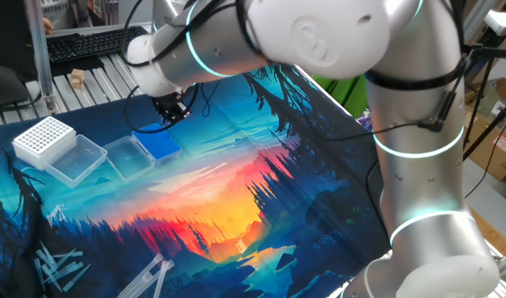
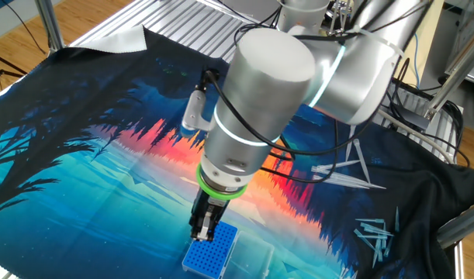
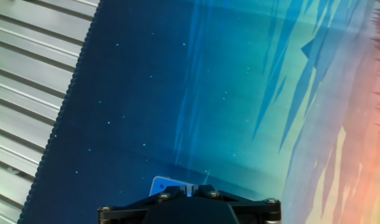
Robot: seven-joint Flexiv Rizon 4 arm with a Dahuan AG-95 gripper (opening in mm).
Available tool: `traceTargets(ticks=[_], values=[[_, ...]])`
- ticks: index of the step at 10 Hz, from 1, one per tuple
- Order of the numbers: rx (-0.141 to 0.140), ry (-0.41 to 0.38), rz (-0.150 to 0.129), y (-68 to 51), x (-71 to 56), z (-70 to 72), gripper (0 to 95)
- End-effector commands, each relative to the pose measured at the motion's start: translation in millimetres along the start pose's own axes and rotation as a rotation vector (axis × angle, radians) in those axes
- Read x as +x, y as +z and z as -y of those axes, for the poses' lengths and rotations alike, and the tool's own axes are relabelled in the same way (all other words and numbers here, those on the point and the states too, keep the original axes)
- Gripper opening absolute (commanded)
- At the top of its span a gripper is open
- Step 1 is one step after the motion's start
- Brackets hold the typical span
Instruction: Insert a small pipette tip into the holder for small pipette tips
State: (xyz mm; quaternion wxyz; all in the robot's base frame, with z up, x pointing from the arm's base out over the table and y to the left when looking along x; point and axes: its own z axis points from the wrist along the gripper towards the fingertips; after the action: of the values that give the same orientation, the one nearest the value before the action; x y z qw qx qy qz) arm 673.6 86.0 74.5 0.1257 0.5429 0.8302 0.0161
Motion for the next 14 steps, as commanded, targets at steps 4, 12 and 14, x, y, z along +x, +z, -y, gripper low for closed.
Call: traceTargets(ticks=[4, 12, 14], values=[[-0.003, -0.008, 0.042, 8.1, 2.1, -2.9, 0.0], [-0.010, -0.015, 0.044, 16.4, 5.5, -4.5, 0.0], [-0.011, -0.014, 0.044, 16.8, 6.3, -4.6, 0.0]])
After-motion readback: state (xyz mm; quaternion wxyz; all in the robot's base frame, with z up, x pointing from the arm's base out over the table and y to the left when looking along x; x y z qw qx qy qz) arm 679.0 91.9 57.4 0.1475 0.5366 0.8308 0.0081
